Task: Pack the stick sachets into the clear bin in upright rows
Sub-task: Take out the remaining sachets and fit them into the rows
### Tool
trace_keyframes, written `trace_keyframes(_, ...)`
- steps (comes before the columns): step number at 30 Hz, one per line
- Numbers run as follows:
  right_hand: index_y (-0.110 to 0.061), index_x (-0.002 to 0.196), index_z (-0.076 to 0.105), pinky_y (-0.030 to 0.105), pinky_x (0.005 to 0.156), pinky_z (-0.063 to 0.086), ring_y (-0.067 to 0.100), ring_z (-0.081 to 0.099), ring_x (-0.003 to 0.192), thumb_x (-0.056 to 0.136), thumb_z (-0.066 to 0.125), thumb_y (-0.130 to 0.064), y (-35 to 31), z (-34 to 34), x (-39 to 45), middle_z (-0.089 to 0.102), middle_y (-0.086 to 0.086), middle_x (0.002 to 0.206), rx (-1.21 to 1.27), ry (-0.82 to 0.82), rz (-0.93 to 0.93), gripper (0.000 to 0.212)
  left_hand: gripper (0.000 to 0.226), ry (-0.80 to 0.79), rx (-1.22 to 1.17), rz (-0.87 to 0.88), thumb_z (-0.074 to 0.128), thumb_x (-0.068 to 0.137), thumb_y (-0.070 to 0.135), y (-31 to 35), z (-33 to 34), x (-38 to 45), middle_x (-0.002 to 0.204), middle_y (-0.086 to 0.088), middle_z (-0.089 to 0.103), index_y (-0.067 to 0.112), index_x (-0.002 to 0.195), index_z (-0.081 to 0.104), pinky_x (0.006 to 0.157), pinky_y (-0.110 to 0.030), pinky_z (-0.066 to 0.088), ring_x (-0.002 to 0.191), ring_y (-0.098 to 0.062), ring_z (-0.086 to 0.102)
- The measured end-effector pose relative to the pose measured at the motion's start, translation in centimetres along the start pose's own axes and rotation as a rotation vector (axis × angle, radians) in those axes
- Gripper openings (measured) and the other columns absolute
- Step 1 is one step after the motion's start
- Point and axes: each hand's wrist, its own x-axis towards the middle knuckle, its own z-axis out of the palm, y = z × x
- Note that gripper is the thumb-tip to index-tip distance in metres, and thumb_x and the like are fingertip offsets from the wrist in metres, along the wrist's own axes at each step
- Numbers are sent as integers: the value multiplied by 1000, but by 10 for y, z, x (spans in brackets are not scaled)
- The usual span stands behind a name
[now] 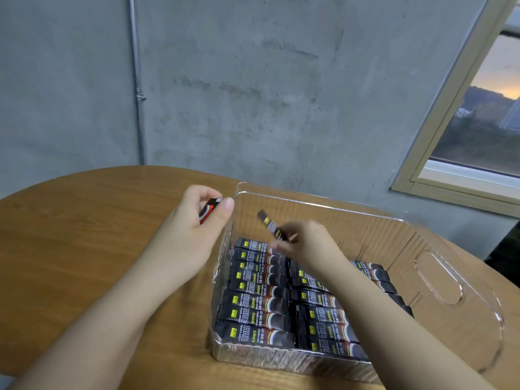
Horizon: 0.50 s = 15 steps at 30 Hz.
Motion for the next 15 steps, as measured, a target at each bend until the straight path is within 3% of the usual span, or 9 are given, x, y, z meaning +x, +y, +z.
trace_keyframes(3,-8,102,69,28,67,48,25,62,86,85,69,-24,4,15,11,67,9,99,-309,-221,2,23,50,-4,-55,-65,32,76,63,-6,0,-2,65,8,48,19,96,46,57,-28,35,50,-3,40)
trace_keyframes(6,-7,102,69,30,67,42,27,57,88,84,69,-25,6,22,26,57,7,98,-414,-188,-15,25,60,5,-106,-108,30,78,70,-12,1,-4,65,5,45,14,94,43,59,-30,35,52,-9,39)
trace_keyframes(8,-7,105,69,33,72,47,27,56,93,84,69,-26,6,27,33,57,7,102,-441,-192,-34,28,66,-10,-144,-126,32,79,80,-15,-1,-6,69,1,46,16,92,42,59,-34,35,54,-12,38)
trace_keyframes(12,-8,113,65,41,84,52,27,57,101,83,70,-32,5,38,40,60,8,112,-482,-235,-63,39,42,-19,-300,-146,37,65,71,-16,-4,-5,76,-6,45,32,76,46,51,-34,29,56,-15,34)
trace_keyframes(15,-12,121,63,39,87,52,25,57,106,85,68,-34,3,35,35,61,6,117,-457,-187,-82,43,23,-36,-385,-153,47,72,55,-15,-6,-4,62,10,47,32,73,53,43,-25,28,49,-7,34)
